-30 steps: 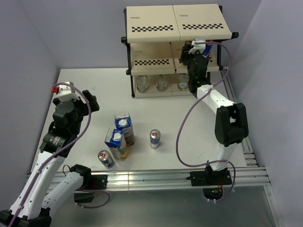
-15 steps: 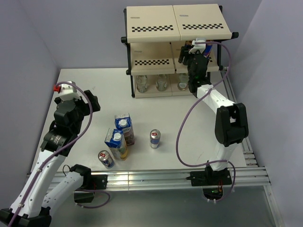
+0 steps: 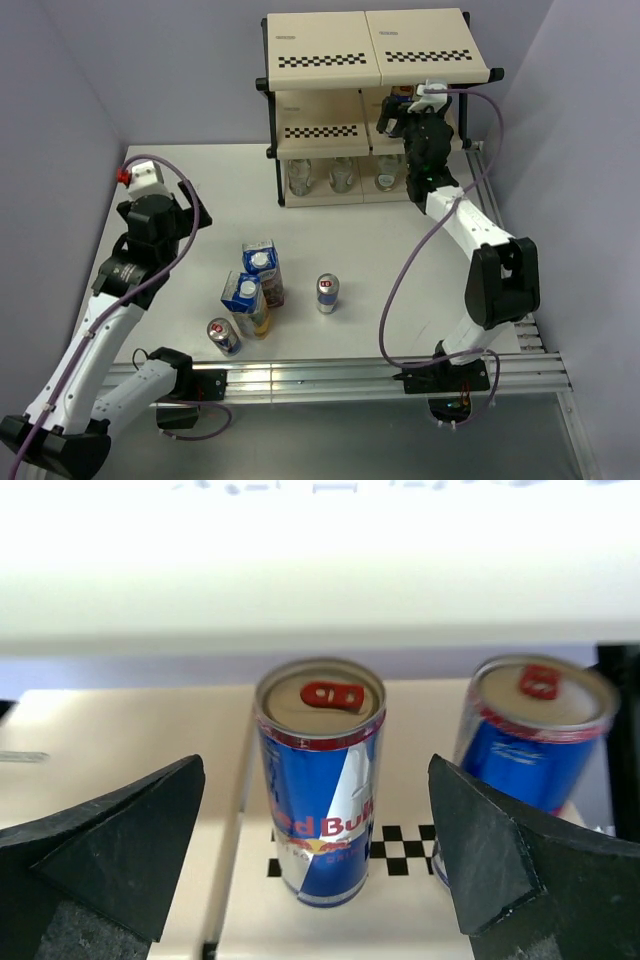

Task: Place and organize the beverage onto the shelf
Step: Place the drink on the shelf, then move the drink to the center of the board.

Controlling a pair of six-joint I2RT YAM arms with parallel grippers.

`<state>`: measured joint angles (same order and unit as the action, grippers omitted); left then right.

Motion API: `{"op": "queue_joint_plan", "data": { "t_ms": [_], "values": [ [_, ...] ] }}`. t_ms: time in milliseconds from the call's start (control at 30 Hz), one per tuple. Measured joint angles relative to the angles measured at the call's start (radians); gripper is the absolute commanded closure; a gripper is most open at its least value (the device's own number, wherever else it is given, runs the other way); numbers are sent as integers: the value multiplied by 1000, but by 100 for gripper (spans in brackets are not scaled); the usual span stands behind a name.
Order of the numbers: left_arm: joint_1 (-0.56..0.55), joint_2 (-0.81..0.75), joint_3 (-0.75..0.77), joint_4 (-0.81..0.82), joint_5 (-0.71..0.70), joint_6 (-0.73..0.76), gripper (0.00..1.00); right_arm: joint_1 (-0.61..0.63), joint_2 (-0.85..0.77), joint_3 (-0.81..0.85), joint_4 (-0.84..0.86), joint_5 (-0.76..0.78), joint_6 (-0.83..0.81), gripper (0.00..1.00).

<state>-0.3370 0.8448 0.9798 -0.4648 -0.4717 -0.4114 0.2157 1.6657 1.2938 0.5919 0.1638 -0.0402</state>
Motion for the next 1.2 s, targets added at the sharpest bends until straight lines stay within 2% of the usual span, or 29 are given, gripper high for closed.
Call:
{"op": "queue_joint_plan", "data": {
  "t_ms": [133, 367, 567, 833, 867, 1200],
  "values": [
    [0, 47, 69, -117, -60, -94, 0, 0, -84, -41, -13, -8, 19, 0],
    [0, 99, 229, -447, -119, -389, 1, 2, -241, -123, -140, 5, 103, 0],
    [1, 107, 233, -706, -43, -598, 1, 7, -390, -155, -342, 11, 182, 0],
    [1, 49, 106, -829, 230, -657, 1, 12, -525, -171, -551, 3, 245, 0],
    [1, 48, 90, -842, 256, -657, 4, 13, -540, -182, -566, 0, 250, 0],
    [1, -4, -76, -876, 407, -648, 10, 14, -641, -230, -647, -37, 292, 0]
  ]
}}
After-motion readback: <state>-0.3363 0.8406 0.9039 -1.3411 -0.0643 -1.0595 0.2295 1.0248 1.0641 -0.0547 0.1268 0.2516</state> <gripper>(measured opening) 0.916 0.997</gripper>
